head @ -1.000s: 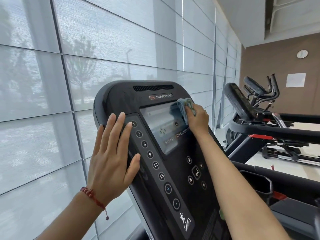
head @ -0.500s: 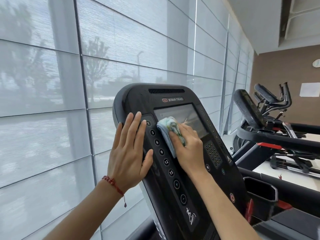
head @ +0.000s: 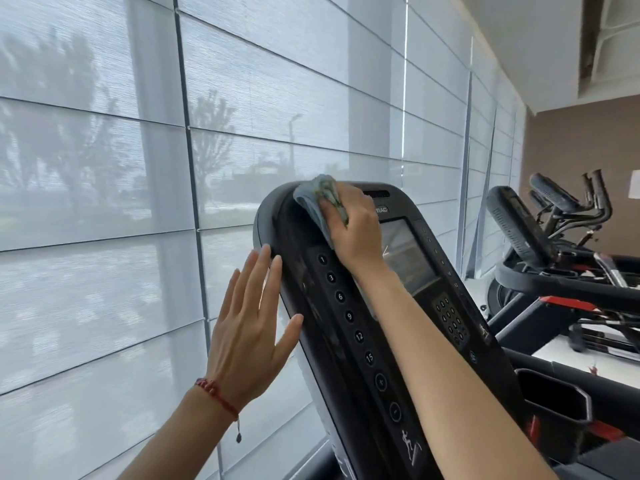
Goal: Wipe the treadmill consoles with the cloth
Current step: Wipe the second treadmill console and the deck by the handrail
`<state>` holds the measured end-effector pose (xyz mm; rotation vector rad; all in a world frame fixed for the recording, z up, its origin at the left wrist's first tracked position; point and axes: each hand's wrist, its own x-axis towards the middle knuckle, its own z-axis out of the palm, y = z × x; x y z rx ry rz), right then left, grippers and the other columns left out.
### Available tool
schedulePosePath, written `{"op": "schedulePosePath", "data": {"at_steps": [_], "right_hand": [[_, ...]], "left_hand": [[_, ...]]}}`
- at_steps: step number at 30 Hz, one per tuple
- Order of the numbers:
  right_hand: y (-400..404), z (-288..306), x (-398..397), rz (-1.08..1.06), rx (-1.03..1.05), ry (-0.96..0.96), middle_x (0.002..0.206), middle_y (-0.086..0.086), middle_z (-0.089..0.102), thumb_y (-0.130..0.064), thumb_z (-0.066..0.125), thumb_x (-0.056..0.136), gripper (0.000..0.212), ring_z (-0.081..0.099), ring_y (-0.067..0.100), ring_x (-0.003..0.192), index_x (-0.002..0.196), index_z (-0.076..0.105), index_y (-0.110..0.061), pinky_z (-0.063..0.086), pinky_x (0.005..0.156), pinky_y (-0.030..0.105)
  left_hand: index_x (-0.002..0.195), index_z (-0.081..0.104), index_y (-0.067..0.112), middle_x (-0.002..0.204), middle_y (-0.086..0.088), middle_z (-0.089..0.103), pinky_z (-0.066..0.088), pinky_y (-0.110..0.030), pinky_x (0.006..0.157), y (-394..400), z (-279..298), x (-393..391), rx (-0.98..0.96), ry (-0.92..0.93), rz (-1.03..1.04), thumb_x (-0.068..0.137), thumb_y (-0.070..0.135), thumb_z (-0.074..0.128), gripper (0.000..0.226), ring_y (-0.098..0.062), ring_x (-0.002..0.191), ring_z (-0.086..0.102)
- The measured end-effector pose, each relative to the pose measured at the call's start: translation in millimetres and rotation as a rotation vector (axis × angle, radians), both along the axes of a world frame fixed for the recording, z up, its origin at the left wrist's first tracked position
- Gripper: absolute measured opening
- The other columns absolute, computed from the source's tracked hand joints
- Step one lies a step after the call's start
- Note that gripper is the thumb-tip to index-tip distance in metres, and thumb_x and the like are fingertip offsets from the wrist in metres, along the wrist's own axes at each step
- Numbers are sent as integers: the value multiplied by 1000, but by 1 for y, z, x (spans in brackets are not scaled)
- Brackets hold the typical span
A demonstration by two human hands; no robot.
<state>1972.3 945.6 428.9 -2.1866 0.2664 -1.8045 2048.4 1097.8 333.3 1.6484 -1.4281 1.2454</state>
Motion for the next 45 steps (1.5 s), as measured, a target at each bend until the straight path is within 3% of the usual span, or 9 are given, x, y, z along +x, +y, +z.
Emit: {"op": "schedulePosePath", "data": {"at_steps": [4,9,13,17,21,24,30,40,45], "right_hand": [[-5,10,4,-2,57,60,117,6,61,-39,45,88,43,49,27,111,121,57,-13,41,96,45],[18,-29,-25,63,-86,108,125,-4,58,-38,50,90,43,47,15,112,130,50,-23,39,92,27],[33,-69,-47,66,-164,104,125,0,58,-39,47,90,45,47,12,112,131,48,-21,44,96,35],[48,-99,-61,12,-168,54,124,2,59,-39,46,91,43,50,13,112,129,50,-19,46,96,35],[70,-116,-63,-151,-131,38,126,1,58,-46,46,89,46,47,11,112,128,50,-22,36,97,21],[81,-109,-54,-294,-83,43,121,3,60,-47,45,88,49,49,14,108,128,50,-20,41,91,26],[86,-75,-30,-344,29,27,118,8,61,-50,40,87,55,56,24,104,128,50,-14,49,88,38],[102,-162,-79,-514,20,68,123,6,59,-51,42,89,56,54,18,108,132,44,-16,44,91,29],[111,-158,-79,-512,124,48,123,5,59,-51,37,91,54,55,20,108,131,46,-16,46,91,34]], "left_hand": [[143,27,-1,150,-19,25,22,-47,109,4,2,1,27,-11,11,98,44,27,63,-30,140,20],[142,28,-1,149,-19,28,24,-46,110,5,4,7,33,-38,-2,97,42,31,62,-29,140,22],[141,32,-1,147,-20,31,28,-48,108,8,5,11,29,-67,-22,96,35,36,58,-30,138,25],[140,33,0,146,-20,33,28,-50,108,9,8,16,48,-81,-35,96,32,35,54,-31,137,26],[137,40,1,145,-19,36,27,-48,109,12,17,23,73,-109,-36,96,32,34,51,-32,136,28],[136,44,3,144,-19,37,28,-49,109,13,29,26,84,-137,-52,97,31,33,49,-32,136,29],[135,46,5,144,-16,39,29,-47,109,7,53,35,106,-155,-60,99,33,32,48,-30,134,33],[133,49,4,144,-19,37,29,-46,109,-4,52,26,43,-126,-128,95,29,38,47,-32,135,31],[132,50,4,144,-16,38,20,-43,112,-7,46,15,37,-139,-157,95,29,38,46,-29,137,28]]}}
